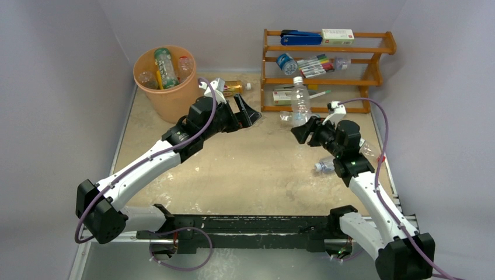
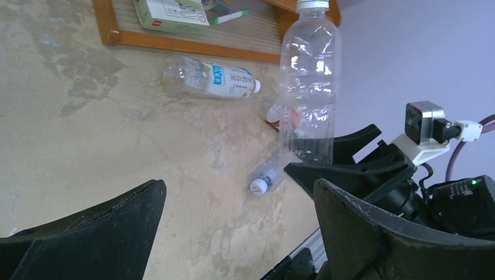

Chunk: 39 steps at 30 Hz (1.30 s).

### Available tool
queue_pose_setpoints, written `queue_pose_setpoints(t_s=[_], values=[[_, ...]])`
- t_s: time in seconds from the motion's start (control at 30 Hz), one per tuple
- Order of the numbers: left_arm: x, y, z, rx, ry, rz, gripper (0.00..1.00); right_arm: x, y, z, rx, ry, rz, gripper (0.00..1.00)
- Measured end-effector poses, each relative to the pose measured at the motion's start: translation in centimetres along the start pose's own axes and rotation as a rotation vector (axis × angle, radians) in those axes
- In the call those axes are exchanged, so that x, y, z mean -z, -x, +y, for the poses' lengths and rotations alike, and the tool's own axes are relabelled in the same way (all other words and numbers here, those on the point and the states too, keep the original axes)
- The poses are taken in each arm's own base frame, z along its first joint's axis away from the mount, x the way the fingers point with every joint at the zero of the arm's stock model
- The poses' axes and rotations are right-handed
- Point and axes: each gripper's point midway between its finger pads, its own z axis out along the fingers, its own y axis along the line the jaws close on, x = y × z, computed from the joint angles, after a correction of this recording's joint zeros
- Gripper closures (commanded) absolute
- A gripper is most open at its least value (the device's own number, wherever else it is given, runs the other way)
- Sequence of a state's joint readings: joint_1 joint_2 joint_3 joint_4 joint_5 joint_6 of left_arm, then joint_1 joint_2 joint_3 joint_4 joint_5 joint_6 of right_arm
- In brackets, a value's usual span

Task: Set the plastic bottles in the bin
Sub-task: Pick up the plastic bottle at the center of the board.

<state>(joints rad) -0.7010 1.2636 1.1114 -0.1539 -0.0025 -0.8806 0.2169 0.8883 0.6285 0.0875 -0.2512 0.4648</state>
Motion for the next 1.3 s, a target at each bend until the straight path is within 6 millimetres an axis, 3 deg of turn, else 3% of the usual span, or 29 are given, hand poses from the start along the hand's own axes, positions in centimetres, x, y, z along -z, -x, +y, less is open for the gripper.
queue_pose_setpoints(t_s=[0.4, 0.83, 1.03, 1.17, 1.3], values=[[-1.4, -0.6, -0.6, 0.100, -0.082, 0.001, 0.02, -0.4, -2.5, 7.4, 0.096, 0.259, 0.059, 0.59], [-2.4, -1.2, -0.4, 0.149, -0.115, -0.002, 0.03, -1.0, -6.7, 12.5, 0.130, 0.362, 0.144, 0.60], [-2.6, -1.2, 0.6, 0.152, -0.085, -0.007, 0.16, -1.1, -7.4, 13.3, 0.138, 0.364, 0.146, 0.60], [-2.7, -1.0, 1.2, 0.157, -0.065, -0.011, 0.40, -1.2, -7.3, 13.3, 0.138, 0.354, 0.135, 0.60], [-2.7, -0.8, 1.5, 0.161, -0.060, -0.012, 0.47, -1.3, -7.2, 13.3, 0.139, 0.348, 0.130, 0.57]])
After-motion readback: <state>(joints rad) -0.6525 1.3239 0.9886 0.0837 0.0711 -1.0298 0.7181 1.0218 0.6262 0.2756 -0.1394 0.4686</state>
